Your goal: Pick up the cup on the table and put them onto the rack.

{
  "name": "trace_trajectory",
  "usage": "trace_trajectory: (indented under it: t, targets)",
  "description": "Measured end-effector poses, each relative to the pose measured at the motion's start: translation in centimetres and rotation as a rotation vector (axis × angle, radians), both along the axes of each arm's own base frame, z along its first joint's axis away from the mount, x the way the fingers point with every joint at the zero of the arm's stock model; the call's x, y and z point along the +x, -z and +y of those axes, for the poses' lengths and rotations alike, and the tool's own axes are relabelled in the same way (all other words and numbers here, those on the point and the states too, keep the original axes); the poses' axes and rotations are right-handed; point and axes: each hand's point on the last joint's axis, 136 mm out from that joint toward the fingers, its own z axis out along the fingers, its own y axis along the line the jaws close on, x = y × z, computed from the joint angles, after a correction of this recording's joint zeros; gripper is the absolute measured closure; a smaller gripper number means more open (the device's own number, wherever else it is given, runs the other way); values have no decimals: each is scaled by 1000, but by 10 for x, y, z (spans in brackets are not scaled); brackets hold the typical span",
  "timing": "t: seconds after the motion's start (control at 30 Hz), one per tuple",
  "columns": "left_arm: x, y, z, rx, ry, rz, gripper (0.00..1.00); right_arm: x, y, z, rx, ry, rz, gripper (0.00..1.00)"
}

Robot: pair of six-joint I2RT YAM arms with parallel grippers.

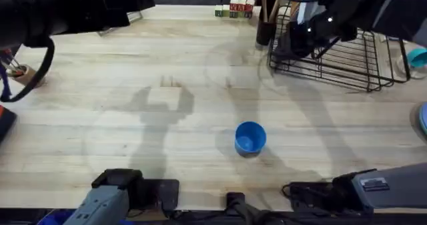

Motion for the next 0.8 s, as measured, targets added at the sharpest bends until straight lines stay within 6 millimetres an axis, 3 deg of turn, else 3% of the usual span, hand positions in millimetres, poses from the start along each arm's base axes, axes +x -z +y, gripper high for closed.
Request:
trace_trajectory:
  t: [0.3,0.63,0.8]
  targets:
    - [0,0,0,0,0,0,7,-5,-7,-1,-25,-31,27,972]
    - [0,0,0,0,0,0,8,0,-56,-6,-52,-73,2,973]
    - [0,0,0,0,0,0,7,-6,-58,-13,-72,-84,51,974]
